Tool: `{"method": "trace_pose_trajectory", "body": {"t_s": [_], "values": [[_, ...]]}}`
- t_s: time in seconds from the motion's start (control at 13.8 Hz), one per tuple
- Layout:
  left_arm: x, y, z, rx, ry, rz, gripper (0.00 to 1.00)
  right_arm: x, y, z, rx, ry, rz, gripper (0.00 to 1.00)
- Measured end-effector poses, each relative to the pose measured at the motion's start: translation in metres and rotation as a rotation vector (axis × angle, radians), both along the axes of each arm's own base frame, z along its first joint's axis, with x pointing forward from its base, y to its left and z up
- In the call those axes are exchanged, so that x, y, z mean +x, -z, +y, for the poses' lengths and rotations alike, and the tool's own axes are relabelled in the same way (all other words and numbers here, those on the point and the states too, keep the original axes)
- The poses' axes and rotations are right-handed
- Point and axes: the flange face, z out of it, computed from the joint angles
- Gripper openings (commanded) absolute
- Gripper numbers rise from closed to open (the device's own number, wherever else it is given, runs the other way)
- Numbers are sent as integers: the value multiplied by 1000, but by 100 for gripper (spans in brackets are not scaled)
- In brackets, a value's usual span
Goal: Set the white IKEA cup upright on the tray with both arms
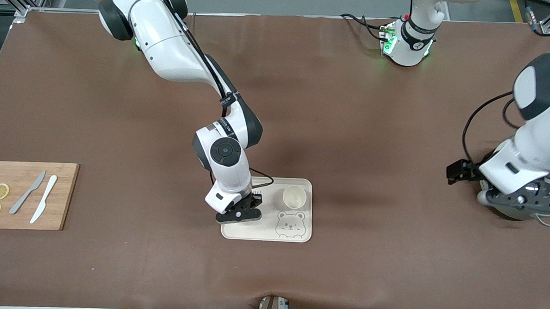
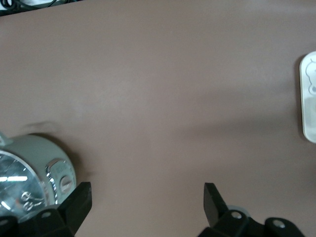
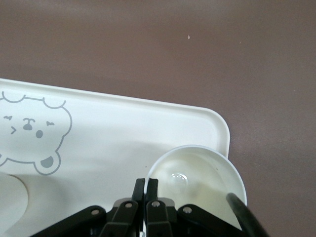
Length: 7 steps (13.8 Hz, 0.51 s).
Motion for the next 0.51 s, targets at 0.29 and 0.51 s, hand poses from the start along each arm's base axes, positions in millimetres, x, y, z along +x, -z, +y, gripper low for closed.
{"method": "trace_pose_trajectory", "body": {"t_s": [0.29, 0.51], "values": [[-50, -27, 1, -27, 2, -4, 100, 1, -1, 0, 3, 4, -3, 100], [-78, -52, 3, -58, -8, -15, 100, 4, -8, -1, 8, 11, -18, 100]]}}
